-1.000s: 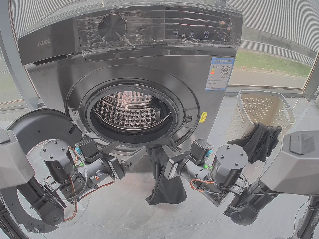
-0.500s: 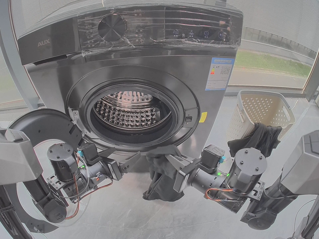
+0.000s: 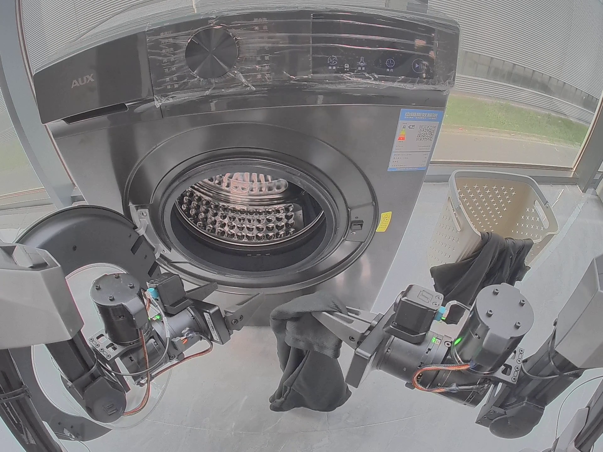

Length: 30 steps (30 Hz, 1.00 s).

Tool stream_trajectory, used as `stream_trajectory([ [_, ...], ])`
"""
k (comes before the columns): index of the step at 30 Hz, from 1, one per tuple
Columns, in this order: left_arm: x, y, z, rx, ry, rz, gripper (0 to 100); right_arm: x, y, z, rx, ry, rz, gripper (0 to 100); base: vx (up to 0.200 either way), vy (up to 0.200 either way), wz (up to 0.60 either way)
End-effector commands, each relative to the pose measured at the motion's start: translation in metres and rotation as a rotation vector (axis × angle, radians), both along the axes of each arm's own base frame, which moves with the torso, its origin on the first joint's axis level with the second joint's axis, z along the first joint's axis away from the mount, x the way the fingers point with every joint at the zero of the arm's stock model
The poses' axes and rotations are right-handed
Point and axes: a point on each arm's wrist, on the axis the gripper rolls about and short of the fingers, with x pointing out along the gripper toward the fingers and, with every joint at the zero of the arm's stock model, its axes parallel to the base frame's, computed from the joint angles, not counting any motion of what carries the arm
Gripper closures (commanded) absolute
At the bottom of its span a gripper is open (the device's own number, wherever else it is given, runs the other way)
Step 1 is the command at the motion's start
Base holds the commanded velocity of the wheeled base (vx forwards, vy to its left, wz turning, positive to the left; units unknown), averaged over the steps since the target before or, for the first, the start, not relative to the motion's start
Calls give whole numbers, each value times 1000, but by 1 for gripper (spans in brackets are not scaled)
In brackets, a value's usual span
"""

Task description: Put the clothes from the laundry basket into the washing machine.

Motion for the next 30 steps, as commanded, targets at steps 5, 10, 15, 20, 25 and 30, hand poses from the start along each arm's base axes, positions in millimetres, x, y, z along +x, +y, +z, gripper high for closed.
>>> stream_trajectory([
  [5, 1, -1, -12, 30, 31, -5, 0, -1, -5, 2, -3, -2, 10, 100, 0, 0, 0],
  [10, -2, 0, -11, 37, 31, -28, 0, 4, -5, 3, -19, -21, -34, 100, 0, 0, 0],
  [15, -9, 3, -14, 54, 48, -77, 0, 12, 5, 11, -22, -14, -158, 100, 0, 0, 0],
  [20, -12, 4, -18, 91, 49, -86, 0, 16, 8, 14, -7, -14, -198, 100, 0, 0, 0],
  [25, -14, 3, -20, 95, 60, -106, 0, 18, 13, 22, 31, -27, -208, 100, 0, 0, 0],
  [30, -13, 4, -22, 97, 65, -111, 0, 6, 24, 28, 76, -26, -149, 100, 0, 0, 0],
])
